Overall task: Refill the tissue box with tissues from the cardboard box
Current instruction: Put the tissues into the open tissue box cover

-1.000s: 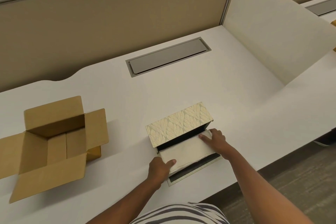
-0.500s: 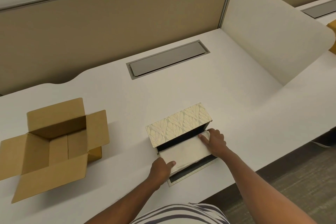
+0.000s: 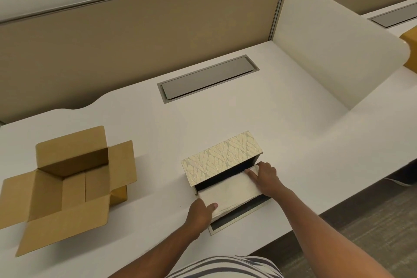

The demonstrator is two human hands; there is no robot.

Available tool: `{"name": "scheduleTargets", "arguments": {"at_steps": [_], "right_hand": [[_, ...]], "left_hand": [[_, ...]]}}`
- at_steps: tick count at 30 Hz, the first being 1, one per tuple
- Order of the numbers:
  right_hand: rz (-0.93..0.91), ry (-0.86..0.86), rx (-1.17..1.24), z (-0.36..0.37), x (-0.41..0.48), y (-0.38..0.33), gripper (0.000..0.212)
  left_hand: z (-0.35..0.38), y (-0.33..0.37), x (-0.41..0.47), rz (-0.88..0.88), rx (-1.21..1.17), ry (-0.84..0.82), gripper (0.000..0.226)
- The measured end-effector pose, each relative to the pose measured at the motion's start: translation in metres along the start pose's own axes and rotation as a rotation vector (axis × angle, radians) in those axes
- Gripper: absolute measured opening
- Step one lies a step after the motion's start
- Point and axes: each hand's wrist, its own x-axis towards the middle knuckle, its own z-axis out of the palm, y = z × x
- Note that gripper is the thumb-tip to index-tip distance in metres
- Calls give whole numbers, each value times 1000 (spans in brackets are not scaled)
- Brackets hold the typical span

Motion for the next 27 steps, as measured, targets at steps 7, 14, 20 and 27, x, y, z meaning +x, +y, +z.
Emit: {"name": "scheduleTargets", "arguments": {"at_steps": [7, 14, 20, 27], "right_hand": [[-11, 39, 39, 4, -2, 1, 54], [-5, 26, 128, -2, 1, 4, 61], [-45, 134, 272, -29, -7, 6, 59], [-174, 279, 388, -58, 3, -26, 53]], "left_hand": [[-1, 0, -3, 50, 90, -18, 44], [-9, 2, -4, 46, 161, -50, 50], [-48, 1, -12, -34, 88, -134, 42], [-110, 33, -22, -49, -240, -128, 50]]}}
